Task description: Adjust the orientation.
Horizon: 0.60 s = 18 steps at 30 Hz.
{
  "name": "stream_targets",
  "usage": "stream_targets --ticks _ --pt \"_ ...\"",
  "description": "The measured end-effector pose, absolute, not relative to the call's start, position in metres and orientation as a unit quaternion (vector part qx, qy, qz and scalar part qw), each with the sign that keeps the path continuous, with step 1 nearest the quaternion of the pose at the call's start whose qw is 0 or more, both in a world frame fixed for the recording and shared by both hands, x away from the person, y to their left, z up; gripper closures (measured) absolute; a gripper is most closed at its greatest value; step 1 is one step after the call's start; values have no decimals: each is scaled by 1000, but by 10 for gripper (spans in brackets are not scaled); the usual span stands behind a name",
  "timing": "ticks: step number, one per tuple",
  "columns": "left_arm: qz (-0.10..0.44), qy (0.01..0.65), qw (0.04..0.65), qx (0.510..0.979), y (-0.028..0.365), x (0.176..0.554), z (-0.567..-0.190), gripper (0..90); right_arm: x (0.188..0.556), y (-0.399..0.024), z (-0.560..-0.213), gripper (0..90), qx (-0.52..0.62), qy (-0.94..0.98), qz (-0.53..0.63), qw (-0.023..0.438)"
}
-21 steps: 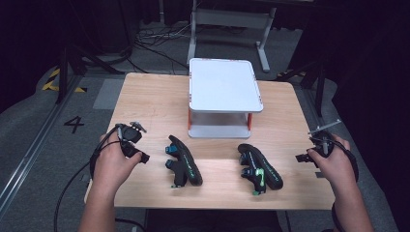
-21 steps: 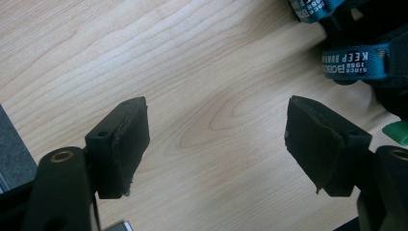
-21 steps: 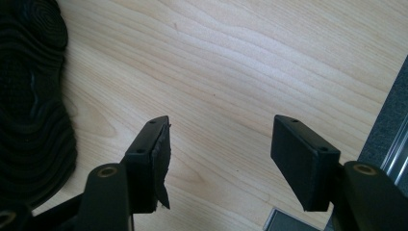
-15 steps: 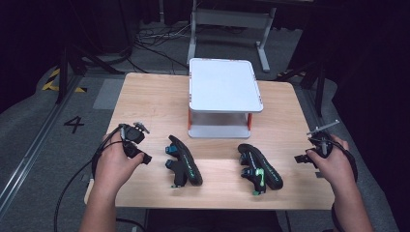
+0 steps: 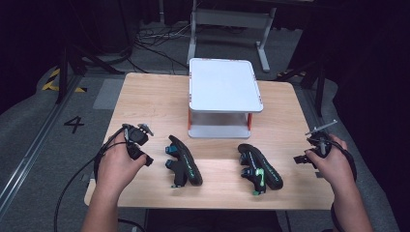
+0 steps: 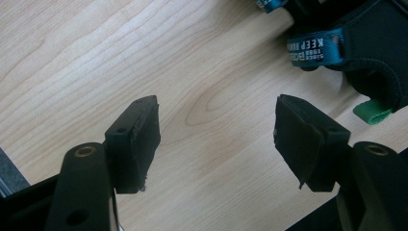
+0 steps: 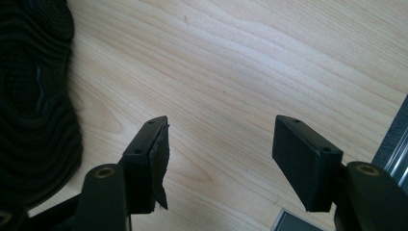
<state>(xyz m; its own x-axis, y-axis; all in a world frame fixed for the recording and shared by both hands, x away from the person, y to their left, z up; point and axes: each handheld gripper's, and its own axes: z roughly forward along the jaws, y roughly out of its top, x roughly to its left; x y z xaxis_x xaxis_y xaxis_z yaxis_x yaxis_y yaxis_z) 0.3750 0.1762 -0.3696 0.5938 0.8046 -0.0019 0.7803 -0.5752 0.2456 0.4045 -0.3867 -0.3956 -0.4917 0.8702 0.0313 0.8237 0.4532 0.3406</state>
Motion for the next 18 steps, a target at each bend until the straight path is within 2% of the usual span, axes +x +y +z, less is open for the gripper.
stream_targets --ticks 5,9,14,18 --pt "45 436 100 893 167 374 -369 346 404 -387 -398 384 497 852 145 81" --pt "35 431 100 896 161 369 -368 344 403 -385 -398 350 495 850 141 116" --pt "31 421 101 901 153 361 -365 335 406 -382 -400 355 497 849 146 108" --pt "5 376 103 921 141 351 -368 264 408 -377 -401 359 490 853 152 99"
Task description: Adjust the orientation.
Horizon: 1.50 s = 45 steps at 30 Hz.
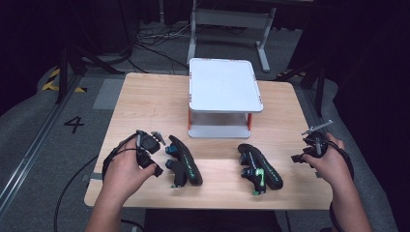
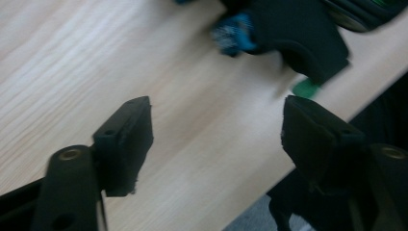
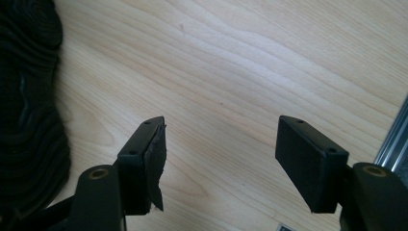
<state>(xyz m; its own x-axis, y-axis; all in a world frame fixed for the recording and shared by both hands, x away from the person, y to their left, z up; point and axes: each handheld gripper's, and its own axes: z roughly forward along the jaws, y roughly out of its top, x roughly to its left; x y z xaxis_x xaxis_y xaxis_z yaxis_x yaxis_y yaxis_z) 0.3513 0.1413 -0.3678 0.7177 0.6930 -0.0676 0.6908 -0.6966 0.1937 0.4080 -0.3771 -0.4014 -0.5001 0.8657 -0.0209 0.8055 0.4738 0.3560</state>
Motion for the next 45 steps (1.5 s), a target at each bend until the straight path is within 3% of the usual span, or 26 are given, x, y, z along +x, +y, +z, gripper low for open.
stream_targets --ticks 7,12,22,24,30,34,36,40,45 --pt "-30 316 78 945 119 346 -386 296 410 -372 -402 352 482 858 154 94" --pt "-29 317 61 946 111 348 -395 322 411 -371 -401 352 480 858 158 93" --pt "-84 285 66 953 99 352 -415 353 410 -371 -401 353 476 860 159 93" --pt "-96 278 85 952 99 354 -418 406 410 -370 -400 354 475 860 161 93" --pt "-88 289 67 951 101 357 -424 484 410 -369 -400 363 472 862 164 87" --pt "-114 281 79 950 96 358 -424 640 410 -369 -401 367 469 864 163 86" --pt "-116 282 61 951 94 357 -429 664 411 -367 -403 369 466 866 158 84" --pt "-118 299 45 946 92 358 -432 799 410 -364 -403 372 462 868 160 82" --pt "-117 303 43 945 92 357 -428 849 410 -363 -403 373 462 869 159 83"
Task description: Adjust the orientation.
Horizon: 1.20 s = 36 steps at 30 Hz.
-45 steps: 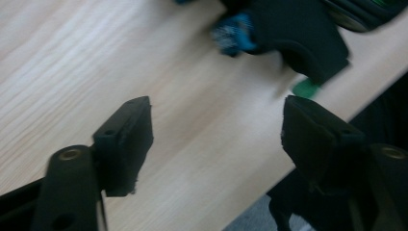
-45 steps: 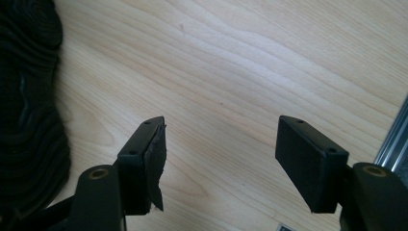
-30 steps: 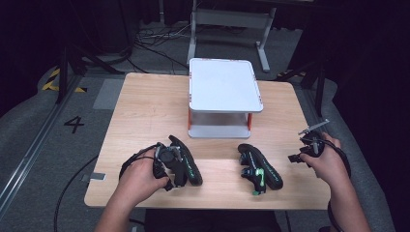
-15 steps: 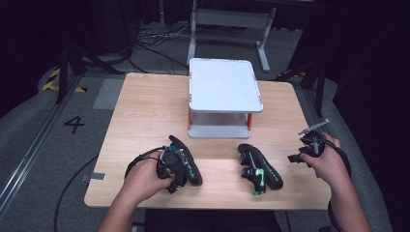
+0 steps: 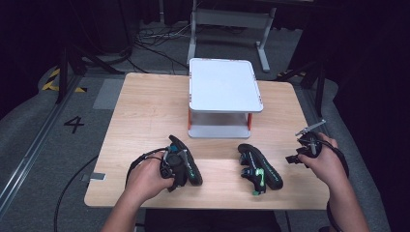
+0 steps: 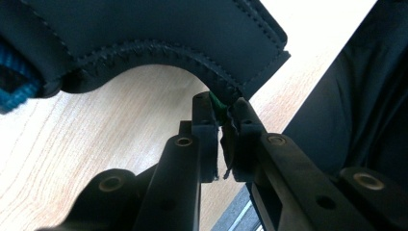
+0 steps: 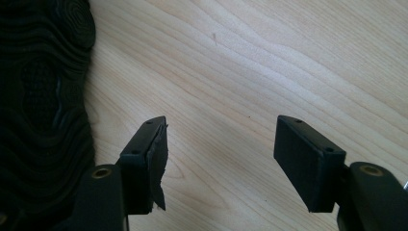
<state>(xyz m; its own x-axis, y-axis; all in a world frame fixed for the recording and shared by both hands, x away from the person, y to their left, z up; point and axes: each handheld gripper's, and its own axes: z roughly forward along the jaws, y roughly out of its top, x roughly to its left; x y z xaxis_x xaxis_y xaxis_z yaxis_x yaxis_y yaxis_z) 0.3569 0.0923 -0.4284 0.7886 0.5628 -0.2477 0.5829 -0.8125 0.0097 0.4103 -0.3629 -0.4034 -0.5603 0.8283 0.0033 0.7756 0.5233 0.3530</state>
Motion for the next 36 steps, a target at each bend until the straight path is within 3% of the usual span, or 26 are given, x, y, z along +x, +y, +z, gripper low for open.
stream_targets --ticks 17,36 --pt "-21 297 93 950 78 353 -374 868 401 -379 -399 373 478 858 167 87" --pt "-22 223 95 970 19 365 -375 866 398 -380 -401 374 479 858 165 86"
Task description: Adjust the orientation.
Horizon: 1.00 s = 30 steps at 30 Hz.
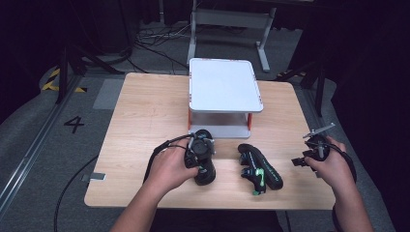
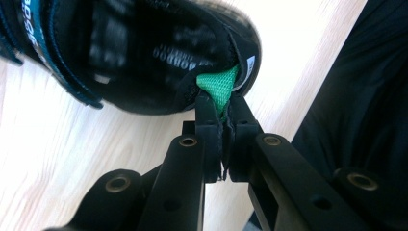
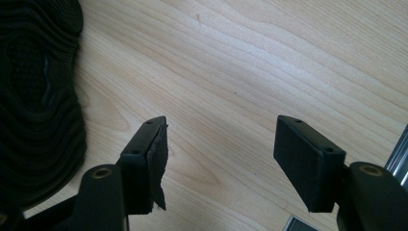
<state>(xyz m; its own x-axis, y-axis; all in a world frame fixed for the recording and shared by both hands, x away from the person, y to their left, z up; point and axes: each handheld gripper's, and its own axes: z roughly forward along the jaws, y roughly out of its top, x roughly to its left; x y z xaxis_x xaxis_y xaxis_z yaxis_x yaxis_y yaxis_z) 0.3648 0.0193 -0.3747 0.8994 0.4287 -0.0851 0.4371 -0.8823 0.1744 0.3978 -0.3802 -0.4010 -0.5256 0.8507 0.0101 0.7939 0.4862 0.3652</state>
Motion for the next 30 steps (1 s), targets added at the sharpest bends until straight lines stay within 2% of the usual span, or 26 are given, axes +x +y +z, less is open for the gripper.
stream_targets --ticks 4,6,12,18,30 --pt "-24 207 91 974 11 360 -377 866 397 -380 -400 374 479 858 165 86" --pt "-44 193 86 977 5 358 -383 865 397 -381 -401 374 480 857 164 87" --pt "-36 189 76 978 -7 356 -386 865 396 -381 -399 374 479 858 166 89" --pt "-39 174 103 979 -19 351 -383 863 396 -379 -400 373 478 858 165 88" --pt "-44 159 98 981 -32 348 -383 857 397 -378 -403 373 478 859 160 85"
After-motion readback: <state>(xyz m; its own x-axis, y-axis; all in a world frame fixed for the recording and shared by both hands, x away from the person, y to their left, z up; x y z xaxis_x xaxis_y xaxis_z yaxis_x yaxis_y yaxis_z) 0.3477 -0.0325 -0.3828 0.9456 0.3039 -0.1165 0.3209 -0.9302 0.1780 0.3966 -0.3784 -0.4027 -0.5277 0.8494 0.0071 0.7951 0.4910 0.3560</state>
